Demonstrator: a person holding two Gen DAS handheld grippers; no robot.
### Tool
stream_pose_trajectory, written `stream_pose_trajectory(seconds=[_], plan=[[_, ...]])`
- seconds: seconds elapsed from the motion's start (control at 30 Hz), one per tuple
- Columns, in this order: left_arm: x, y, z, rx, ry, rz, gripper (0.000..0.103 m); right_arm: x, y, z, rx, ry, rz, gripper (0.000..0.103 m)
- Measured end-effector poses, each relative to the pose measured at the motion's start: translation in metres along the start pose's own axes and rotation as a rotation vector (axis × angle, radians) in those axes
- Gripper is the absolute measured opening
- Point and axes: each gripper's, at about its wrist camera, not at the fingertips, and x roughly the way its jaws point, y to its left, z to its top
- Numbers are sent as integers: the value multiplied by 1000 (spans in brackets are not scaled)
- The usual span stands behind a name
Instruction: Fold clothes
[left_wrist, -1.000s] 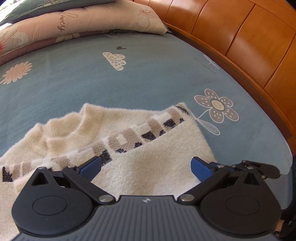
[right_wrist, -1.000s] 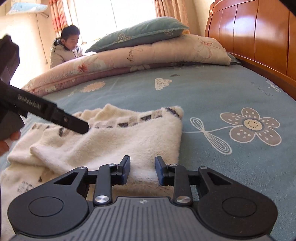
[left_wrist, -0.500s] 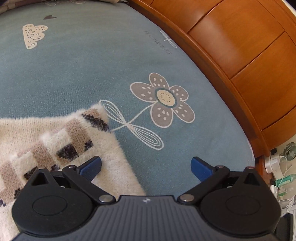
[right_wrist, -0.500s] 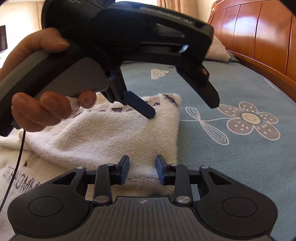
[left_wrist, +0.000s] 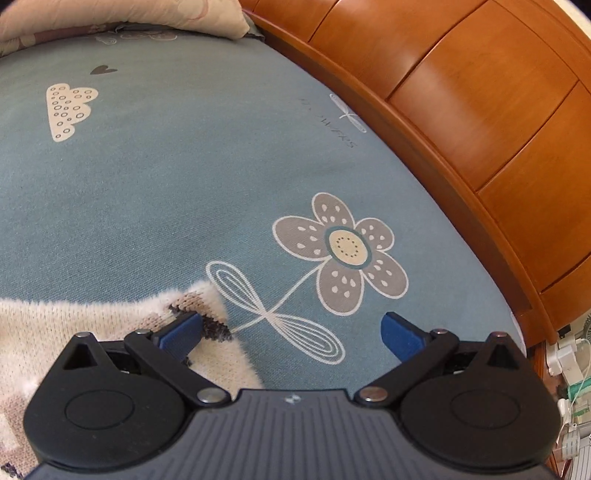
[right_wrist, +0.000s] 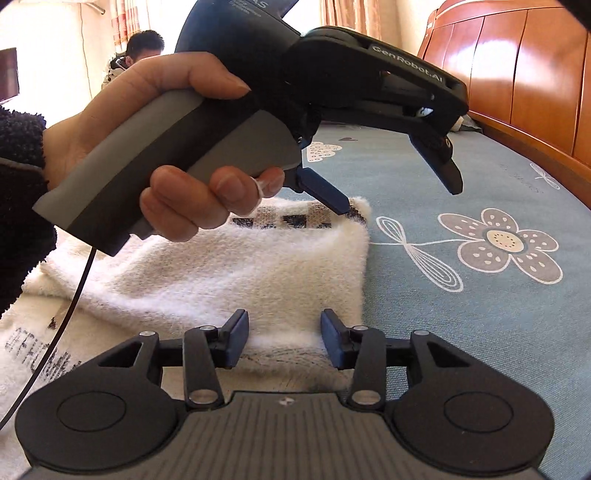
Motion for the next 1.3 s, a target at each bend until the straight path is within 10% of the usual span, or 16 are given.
stream_pose_trajectory(seconds=[0.7, 0.97, 1.13, 1.3], plan=[[-74, 65, -52, -41, 20, 146, 102, -1, 1, -4, -7, -19, 30, 65], [-120, 57, -69, -128, -40, -55, 102, -1, -1, -4, -15, -21, 34, 71], [-114, 63, -95, -118, -25, 54, 102, 0, 2, -5, -15, -25, 35, 71], [-146, 99, -117, -239, -95, -2, 102, 0, 1, -6, -17, -27, 38, 72]])
